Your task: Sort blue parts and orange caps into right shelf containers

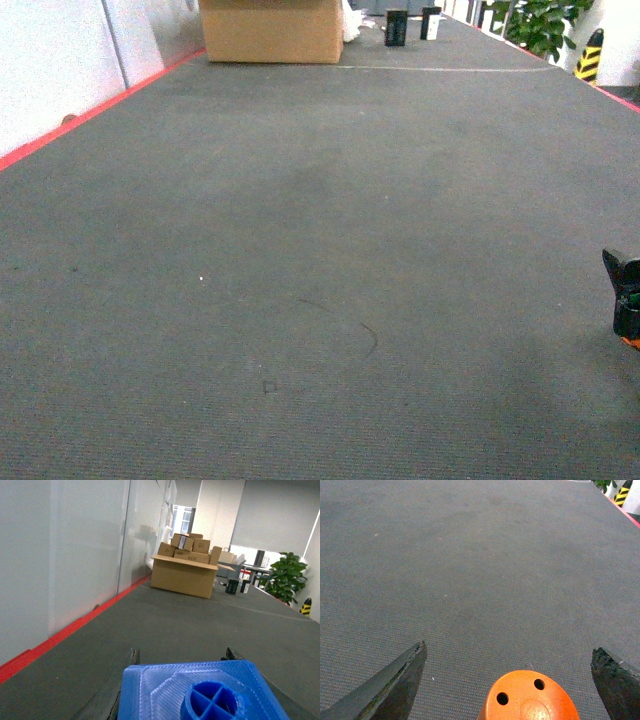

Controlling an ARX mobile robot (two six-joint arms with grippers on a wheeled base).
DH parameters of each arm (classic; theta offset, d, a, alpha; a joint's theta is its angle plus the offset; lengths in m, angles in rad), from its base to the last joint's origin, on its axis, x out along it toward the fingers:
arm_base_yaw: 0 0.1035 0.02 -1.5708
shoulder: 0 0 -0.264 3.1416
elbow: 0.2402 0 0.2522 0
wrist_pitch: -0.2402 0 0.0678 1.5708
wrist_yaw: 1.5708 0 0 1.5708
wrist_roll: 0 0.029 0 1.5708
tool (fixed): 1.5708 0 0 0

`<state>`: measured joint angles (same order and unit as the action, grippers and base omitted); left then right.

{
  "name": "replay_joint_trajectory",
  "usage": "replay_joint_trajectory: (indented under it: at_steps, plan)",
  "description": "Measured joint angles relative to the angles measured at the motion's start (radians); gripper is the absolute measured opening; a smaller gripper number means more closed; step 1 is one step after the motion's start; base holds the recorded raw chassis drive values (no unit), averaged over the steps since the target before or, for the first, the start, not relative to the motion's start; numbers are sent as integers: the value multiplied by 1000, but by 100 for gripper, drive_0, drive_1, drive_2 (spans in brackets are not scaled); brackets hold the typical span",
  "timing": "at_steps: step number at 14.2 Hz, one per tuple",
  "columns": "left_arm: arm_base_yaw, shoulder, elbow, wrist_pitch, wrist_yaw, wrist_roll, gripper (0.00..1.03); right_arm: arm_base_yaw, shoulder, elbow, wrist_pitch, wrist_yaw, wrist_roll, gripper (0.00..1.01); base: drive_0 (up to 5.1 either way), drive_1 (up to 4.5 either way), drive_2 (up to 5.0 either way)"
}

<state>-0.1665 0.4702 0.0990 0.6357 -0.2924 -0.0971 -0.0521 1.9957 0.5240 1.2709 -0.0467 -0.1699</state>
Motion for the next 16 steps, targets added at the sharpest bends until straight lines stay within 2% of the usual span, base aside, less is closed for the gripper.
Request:
replay_joint_trajectory:
  at_steps: [12, 16]
  plan:
    - [0, 0, 0, 0, 0, 0, 44, 0, 126, 83, -5, 24, -34, 98, 0, 0, 0]
    - [0, 0, 0, 0, 0, 0, 44, 0, 153, 95, -8, 29, -34, 98, 0, 0, 0]
